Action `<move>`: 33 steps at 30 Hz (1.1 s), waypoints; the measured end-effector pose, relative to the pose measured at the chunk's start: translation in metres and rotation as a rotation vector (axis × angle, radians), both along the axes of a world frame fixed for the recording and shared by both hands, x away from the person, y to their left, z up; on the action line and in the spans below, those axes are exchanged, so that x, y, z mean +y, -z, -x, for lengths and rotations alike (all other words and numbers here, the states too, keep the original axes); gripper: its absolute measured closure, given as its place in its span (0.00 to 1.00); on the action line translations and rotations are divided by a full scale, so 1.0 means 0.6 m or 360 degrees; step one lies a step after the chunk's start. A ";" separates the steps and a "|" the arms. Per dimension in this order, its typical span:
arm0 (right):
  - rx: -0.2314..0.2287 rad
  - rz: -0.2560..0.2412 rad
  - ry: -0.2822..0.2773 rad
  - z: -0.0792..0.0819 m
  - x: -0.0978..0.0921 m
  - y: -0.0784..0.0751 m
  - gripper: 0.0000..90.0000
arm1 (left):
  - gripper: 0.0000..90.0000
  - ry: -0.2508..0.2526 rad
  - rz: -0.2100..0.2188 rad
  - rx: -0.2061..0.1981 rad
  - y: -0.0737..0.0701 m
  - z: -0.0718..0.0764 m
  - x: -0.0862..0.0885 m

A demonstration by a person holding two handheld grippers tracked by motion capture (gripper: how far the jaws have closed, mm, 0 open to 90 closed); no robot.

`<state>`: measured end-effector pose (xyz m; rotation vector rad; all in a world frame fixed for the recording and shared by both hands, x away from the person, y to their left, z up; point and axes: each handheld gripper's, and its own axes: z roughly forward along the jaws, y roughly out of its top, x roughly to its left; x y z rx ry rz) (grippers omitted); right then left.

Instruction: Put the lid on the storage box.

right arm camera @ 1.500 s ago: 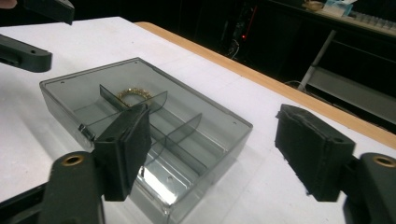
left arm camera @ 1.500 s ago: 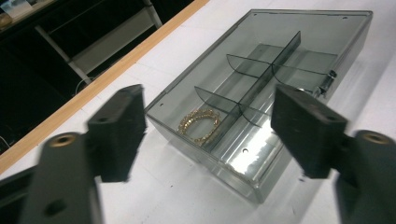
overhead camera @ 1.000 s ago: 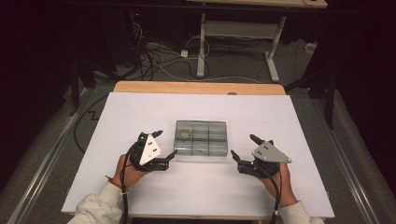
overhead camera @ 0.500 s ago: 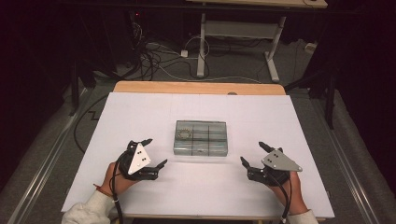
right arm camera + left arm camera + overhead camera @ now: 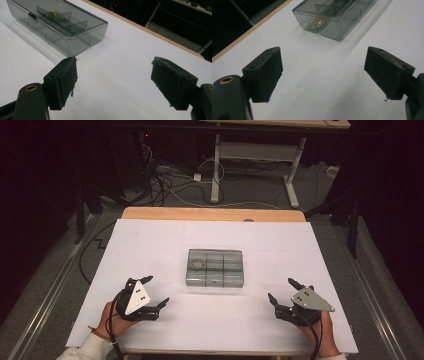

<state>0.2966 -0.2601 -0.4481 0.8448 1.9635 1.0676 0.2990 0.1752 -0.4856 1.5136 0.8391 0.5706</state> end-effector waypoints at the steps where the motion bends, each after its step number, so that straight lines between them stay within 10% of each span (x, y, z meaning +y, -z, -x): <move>1: 0.0002 0.0008 0.0003 0.001 -0.002 0.002 0.24 | 0.16 -0.0006 -0.0002 0.0001 0.002 0.002 0.003; 33: 0.0021 -0.0007 0.0021 0.046 -0.020 0.031 0.25 | 0.16 -0.0041 -0.0043 0.0085 0.025 0.040 0.040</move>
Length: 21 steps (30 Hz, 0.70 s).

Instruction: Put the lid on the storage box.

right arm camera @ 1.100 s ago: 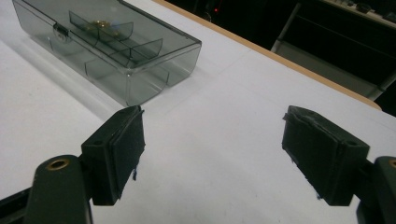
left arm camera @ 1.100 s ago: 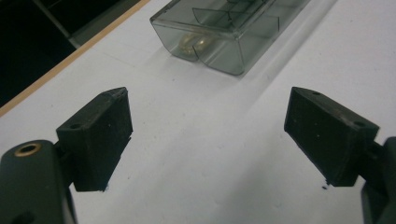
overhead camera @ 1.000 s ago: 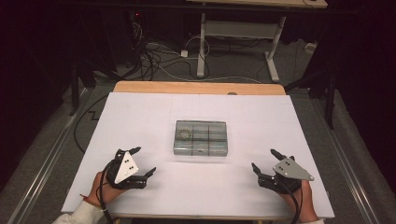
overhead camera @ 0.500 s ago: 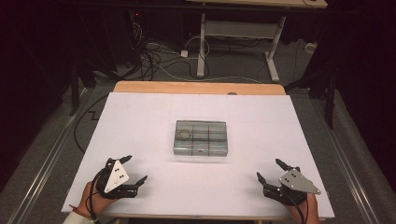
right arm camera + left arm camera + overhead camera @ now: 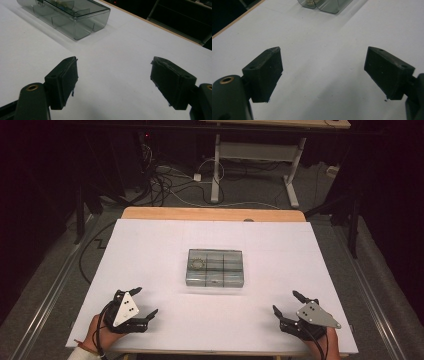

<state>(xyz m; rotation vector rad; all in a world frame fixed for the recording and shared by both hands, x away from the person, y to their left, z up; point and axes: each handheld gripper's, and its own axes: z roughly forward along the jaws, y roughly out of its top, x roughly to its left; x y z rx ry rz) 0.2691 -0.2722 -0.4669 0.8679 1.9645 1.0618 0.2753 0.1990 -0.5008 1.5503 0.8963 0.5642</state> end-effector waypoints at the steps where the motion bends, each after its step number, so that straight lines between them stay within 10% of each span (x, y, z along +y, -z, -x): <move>1: -0.0001 0.0003 -0.0008 0.000 0.001 0.000 0.25 | 0.16 0.0001 -0.0005 0.0000 0.000 0.000 -0.001; 21: -0.0017 0.0005 -0.0037 -0.001 0.010 -0.003 0.25 | 0.16 -0.0001 0.0016 0.0019 -0.002 -0.004 0.000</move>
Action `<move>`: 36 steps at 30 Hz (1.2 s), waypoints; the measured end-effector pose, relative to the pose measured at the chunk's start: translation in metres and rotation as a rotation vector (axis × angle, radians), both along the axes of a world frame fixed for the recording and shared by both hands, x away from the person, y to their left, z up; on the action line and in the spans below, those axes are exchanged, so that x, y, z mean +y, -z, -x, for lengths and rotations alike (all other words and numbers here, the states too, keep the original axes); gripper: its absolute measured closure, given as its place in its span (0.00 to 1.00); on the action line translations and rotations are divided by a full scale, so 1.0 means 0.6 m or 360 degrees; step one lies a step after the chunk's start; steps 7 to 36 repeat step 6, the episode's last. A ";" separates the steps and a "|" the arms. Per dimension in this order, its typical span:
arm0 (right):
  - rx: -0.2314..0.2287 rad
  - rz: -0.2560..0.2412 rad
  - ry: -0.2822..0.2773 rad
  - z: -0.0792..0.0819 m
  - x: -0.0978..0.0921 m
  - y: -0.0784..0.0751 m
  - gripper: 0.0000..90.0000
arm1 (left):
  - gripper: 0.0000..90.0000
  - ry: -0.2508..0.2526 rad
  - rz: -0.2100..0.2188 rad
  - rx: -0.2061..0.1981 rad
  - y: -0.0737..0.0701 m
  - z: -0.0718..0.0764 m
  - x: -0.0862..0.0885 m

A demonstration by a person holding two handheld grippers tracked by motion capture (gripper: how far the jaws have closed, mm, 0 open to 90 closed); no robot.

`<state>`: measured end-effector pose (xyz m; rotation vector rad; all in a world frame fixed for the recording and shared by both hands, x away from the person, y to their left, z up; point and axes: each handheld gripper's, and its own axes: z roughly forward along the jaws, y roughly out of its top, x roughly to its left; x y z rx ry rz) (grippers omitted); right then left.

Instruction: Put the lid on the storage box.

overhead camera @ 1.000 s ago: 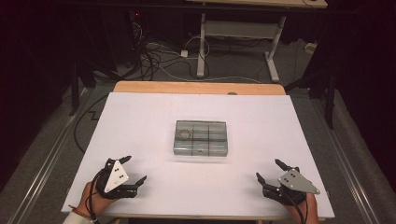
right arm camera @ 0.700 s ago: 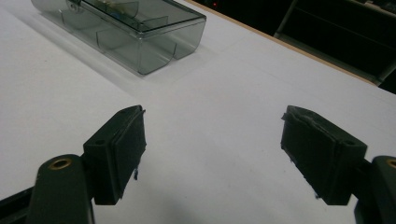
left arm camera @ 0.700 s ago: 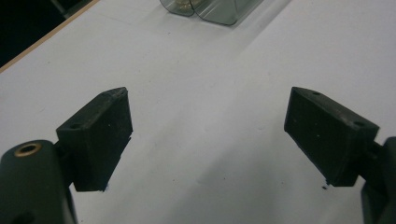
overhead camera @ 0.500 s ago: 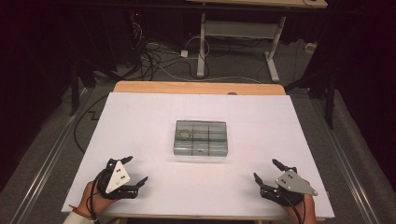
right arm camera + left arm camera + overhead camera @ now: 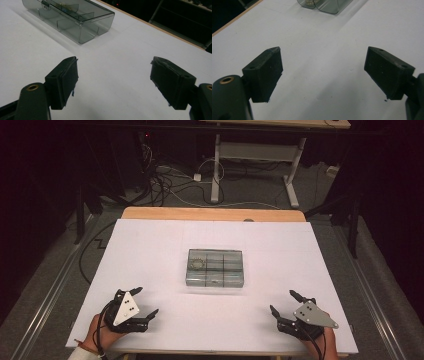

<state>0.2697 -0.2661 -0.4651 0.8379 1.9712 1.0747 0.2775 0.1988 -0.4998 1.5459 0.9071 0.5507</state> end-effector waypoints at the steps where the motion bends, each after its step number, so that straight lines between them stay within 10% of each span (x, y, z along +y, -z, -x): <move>1: 0.0002 0.0000 0.0003 0.000 0.000 0.000 0.25 | 0.16 0.0000 0.0004 0.0008 0.000 -0.002 0.000; 36: -0.0003 0.0000 -0.0008 0.000 0.002 0.000 0.25 | 0.16 -0.0004 -0.0001 0.0011 0.000 -0.005 -0.002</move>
